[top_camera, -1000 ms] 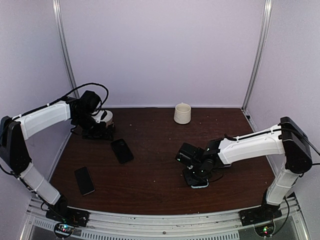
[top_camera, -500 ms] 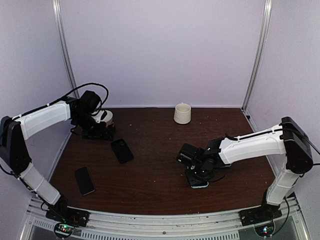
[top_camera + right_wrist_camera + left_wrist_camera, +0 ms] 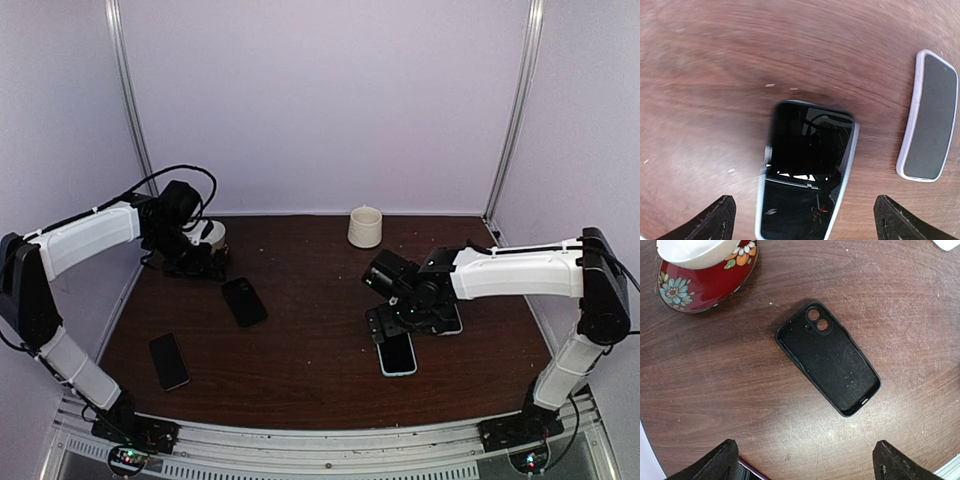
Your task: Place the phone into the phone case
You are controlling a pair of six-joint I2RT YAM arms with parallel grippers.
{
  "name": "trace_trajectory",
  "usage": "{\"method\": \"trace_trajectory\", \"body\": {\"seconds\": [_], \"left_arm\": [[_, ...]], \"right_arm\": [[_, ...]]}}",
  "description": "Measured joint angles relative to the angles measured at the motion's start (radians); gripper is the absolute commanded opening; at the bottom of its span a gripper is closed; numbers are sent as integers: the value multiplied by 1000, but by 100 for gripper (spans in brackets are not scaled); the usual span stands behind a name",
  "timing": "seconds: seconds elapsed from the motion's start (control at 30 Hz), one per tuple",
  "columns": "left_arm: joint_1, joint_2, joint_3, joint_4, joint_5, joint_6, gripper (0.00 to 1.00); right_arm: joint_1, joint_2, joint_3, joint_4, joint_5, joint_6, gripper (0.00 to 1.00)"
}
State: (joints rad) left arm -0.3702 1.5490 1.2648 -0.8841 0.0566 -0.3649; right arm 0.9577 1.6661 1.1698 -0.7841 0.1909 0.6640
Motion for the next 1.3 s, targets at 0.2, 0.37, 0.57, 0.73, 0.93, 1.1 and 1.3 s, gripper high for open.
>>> {"method": "trace_trajectory", "body": {"seconds": [0.2, 0.37, 0.57, 0.73, 0.93, 1.1, 1.3], "left_arm": [[0, -5, 0, 0, -2, 0, 98], [0, -5, 0, 0, -2, 1, 98], [0, -5, 0, 0, -2, 1, 98], [0, -5, 0, 0, -2, 1, 98], [0, -5, 0, 0, -2, 1, 98], [0, -5, 0, 0, -2, 1, 98], [0, -5, 0, 0, -2, 1, 97]], "right_arm": [[-42, 19, -51, 46, -27, 34, 99], [-60, 52, -98, 114, -84, 61, 99], [-70, 100, -129, 171, -132, 83, 99], [-72, 102, -129, 184, -140, 89, 91], [-69, 104, -129, 182, -139, 82, 77], [-65, 105, -127, 181, -137, 76, 63], [-58, 105, -122, 178, -129, 63, 57]]}}
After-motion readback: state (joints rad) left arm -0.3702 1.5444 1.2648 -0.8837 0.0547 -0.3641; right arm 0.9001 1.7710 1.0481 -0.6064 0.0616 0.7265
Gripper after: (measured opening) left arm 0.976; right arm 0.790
